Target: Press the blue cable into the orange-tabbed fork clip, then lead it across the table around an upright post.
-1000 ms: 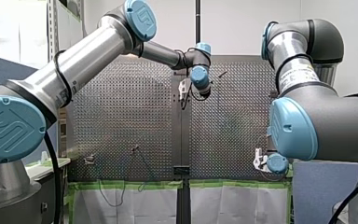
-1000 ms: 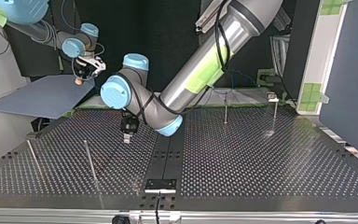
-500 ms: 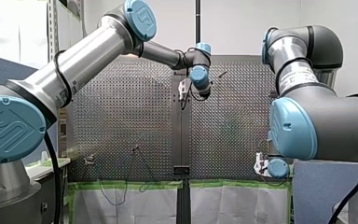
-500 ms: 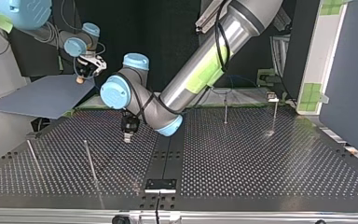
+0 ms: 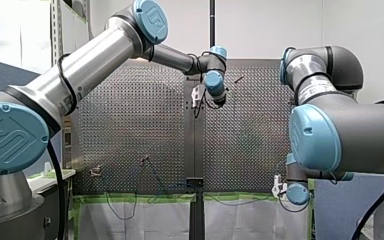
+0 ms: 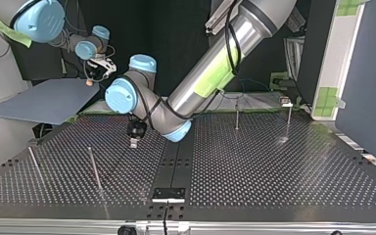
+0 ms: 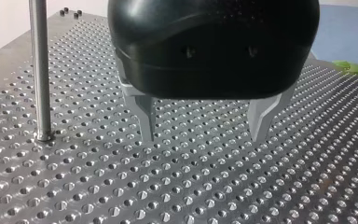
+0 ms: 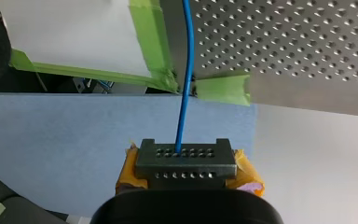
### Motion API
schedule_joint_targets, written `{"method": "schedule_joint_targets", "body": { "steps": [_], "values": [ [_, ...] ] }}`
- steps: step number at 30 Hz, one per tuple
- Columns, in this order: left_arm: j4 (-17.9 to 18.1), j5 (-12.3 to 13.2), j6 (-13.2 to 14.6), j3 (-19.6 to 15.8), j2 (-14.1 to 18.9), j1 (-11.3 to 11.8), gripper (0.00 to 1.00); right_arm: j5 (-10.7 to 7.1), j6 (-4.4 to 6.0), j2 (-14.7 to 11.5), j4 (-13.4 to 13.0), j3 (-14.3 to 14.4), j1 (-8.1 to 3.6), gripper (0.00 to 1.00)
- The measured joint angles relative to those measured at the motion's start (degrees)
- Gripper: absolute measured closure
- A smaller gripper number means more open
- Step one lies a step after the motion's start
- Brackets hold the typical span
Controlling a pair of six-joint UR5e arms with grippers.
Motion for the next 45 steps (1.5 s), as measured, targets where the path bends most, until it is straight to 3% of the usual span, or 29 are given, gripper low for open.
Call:
{"method": "schedule_joint_targets", "body": {
  "steps": [9, 18, 30, 37, 45],
  "values": [
    [-0.1, -0.11, 0.63, -2.18, 0.0, -0.12, 0.03, -0.06, 0.05, 3.98, -0.58, -1.34, 0.0, 1.0],
    [0.2, -1.28, 1.89, -5.2, 0.89, -0.25, 0.03, -0.26, 0.09, 4.29, 0.38, -2.32, 0.23, 1.0],
    [-0.16, -3.59, 1.18, -5.26, 6.54, -1.91, 0.03, -0.3, -0.27, 4.29, 1.36, -2.66, 0.37, 1.0],
    [-1.27, -2.72, 1.13, -3.48, 10.21, -2.6, 0.03, -0.34, -0.79, 4.28, 1.52, -2.85, 0.39, 1.0],
    [-5.28, -0.01, 1.06, 0.67, 10.74, -3.45, 0.0, -0.38, -1.34, 4.29, 2.51, -3.34, 0.71, 1.0]
  ]
}}
